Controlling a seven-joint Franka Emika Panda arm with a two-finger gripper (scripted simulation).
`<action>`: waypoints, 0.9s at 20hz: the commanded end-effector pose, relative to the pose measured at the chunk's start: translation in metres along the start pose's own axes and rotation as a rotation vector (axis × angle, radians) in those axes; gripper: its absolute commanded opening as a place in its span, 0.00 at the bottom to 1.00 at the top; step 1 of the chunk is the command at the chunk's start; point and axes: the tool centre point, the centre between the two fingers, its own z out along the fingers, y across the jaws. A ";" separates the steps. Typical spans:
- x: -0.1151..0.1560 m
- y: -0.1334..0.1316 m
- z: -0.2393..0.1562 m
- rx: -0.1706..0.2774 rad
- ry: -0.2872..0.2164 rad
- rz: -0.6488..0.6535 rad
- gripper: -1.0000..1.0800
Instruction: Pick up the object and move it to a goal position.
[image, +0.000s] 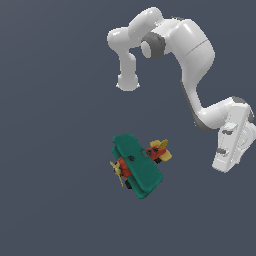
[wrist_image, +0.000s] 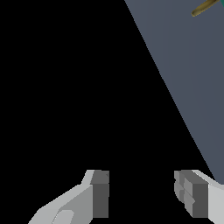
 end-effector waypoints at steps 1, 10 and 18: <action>0.011 0.020 0.000 -0.005 -0.001 -0.060 0.62; 0.054 0.089 0.000 -0.034 0.005 -0.267 0.62; 0.095 0.142 0.002 -0.068 0.022 -0.433 0.62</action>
